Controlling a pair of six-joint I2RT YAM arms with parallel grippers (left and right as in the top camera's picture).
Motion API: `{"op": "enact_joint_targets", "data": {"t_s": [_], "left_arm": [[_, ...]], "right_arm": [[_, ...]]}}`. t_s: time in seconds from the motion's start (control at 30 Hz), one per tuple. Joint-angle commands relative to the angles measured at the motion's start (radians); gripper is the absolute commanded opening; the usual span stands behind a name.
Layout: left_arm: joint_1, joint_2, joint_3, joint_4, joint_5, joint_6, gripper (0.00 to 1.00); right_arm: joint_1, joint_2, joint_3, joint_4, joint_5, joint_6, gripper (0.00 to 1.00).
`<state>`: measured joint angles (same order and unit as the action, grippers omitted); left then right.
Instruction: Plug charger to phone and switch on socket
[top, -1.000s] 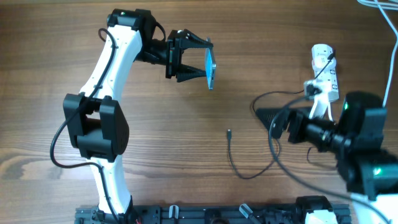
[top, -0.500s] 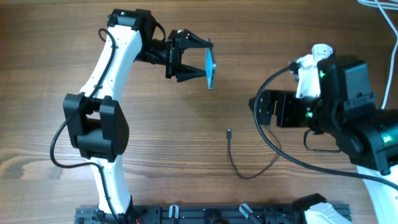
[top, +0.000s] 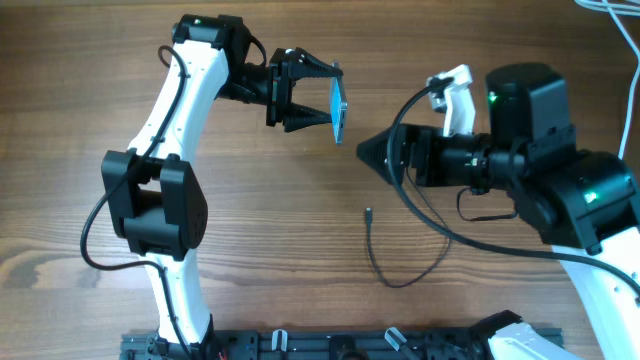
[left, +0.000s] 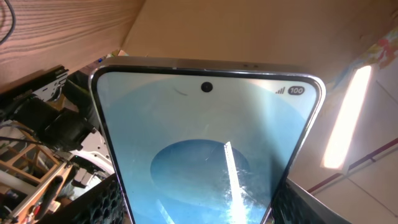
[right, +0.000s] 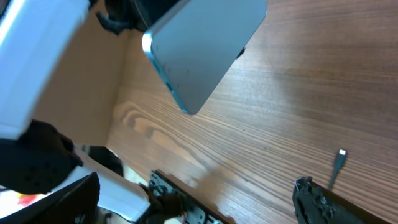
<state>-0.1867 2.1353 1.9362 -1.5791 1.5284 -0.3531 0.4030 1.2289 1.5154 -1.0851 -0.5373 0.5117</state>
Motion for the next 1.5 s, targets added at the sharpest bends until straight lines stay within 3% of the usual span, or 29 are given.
{"op": "enact_joint_targets", "data": {"t_s": [0.0,0.17,0.3,0.5,0.57,0.63,0.8,0.9,1.03,1.2,1.23,1.37,1.47], "left_arm": [[0.006,-0.039,0.003,-0.004,0.048,0.005,0.68],[0.006,-0.039,0.003,-0.004,0.048,0.005,0.68],[0.006,-0.039,0.003,0.001,0.048,0.005,0.68],[0.006,-0.039,0.003,0.038,0.045,0.009,0.69],[0.005,-0.039,0.003,0.048,0.046,0.008,0.68],[0.006,-0.039,0.003,0.044,0.047,0.003,0.70],[0.006,-0.039,0.003,0.029,0.048,-0.053,0.70],[0.006,-0.039,0.003,0.029,0.048,-0.052,0.70],[0.006,-0.039,0.003,0.029,0.048,-0.052,0.70],[0.006,-0.039,0.003,0.030,0.048,-0.051,0.70],[0.006,-0.039,0.003,0.029,0.046,-0.051,0.70],[0.006,-0.039,0.003,0.030,0.046,-0.051,0.70],[0.006,-0.039,0.003,0.029,0.047,-0.052,0.71]], "right_arm": [[0.076,0.010,0.026,0.002,0.139,-0.010,1.00],[0.258,0.130,0.169,-0.028,0.493,0.042,1.00],[0.372,0.275,0.280,-0.050,0.663,0.072,1.00],[0.409,0.385,0.333,-0.034,0.938,0.141,0.99],[0.409,0.401,0.332,0.004,0.978,0.143,0.87],[0.409,0.410,0.332,0.032,0.982,0.147,0.85],[0.409,0.415,0.332,0.035,0.972,0.173,0.66],[0.409,0.415,0.332,0.035,0.973,0.173,0.61],[0.409,0.415,0.332,0.034,0.959,0.174,0.41],[0.409,0.415,0.332,0.025,0.958,0.180,0.38],[0.409,0.415,0.332,0.024,0.948,0.200,0.31],[0.409,0.415,0.332,0.026,0.932,0.196,0.27],[0.409,0.415,0.332,0.020,0.922,0.198,0.17]]}}
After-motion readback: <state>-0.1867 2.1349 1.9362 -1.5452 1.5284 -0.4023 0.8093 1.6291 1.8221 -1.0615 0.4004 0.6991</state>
